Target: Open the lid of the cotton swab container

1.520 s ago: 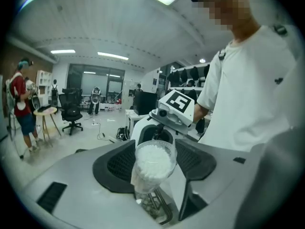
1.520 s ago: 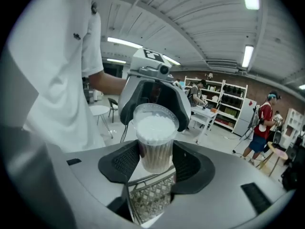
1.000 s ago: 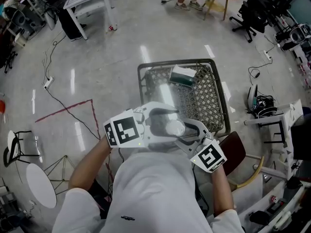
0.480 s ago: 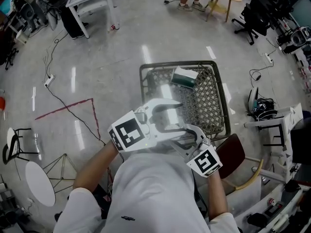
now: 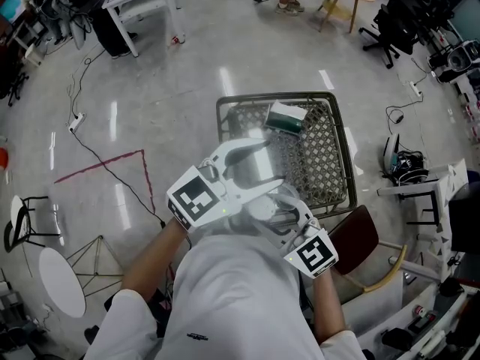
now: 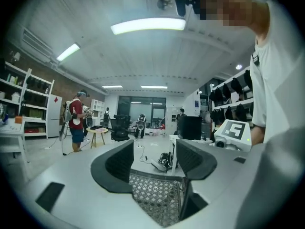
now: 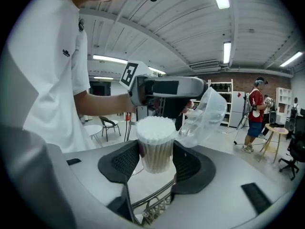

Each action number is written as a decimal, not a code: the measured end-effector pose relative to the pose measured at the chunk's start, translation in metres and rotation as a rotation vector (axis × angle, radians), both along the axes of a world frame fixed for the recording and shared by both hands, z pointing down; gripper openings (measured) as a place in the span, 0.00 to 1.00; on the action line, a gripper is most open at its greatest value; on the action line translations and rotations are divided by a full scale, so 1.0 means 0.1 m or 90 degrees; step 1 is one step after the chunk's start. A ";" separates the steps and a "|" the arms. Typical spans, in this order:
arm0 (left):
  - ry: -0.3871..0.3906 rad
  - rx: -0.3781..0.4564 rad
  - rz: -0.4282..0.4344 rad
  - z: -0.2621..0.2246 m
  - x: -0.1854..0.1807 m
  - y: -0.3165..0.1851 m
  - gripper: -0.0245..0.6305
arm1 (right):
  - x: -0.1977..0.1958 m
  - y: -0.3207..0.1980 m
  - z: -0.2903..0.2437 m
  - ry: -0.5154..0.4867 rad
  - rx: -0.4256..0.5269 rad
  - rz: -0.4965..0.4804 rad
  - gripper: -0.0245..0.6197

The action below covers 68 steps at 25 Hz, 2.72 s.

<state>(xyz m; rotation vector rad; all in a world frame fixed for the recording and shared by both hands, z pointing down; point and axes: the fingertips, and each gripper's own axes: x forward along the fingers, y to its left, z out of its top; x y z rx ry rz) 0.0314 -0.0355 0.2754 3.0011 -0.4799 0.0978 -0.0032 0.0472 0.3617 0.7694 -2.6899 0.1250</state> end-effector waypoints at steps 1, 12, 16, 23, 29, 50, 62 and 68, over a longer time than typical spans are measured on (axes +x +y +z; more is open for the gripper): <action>0.006 -0.003 -0.012 -0.01 -0.05 -0.02 0.45 | 0.03 -0.01 -0.02 -0.010 -0.003 0.013 0.37; 0.026 -0.027 -0.143 0.17 -0.50 -0.17 0.12 | 0.52 -0.20 -0.13 -0.035 0.015 0.155 0.37; 0.020 -0.061 -0.192 0.29 -0.60 -0.15 0.06 | 0.69 -0.26 -0.25 -0.055 0.032 0.210 0.37; 0.014 -0.094 -0.264 0.35 -0.71 0.02 0.04 | 1.15 -0.40 -0.47 -0.067 0.076 0.340 0.37; 0.039 -0.114 -0.286 0.35 -0.75 0.16 0.04 | 1.40 -0.37 -0.42 -0.038 0.087 0.420 0.37; 0.018 -0.100 -0.275 0.44 -0.72 0.30 0.04 | 1.34 -0.21 -0.26 -0.013 0.065 0.475 0.37; 0.026 -0.106 -0.282 0.46 -0.75 0.36 0.04 | 1.32 -0.22 -0.29 -0.027 0.078 0.476 0.37; 0.027 -0.104 -0.274 0.44 -0.72 0.38 0.04 | 1.28 -0.21 -0.30 -0.030 0.079 0.476 0.37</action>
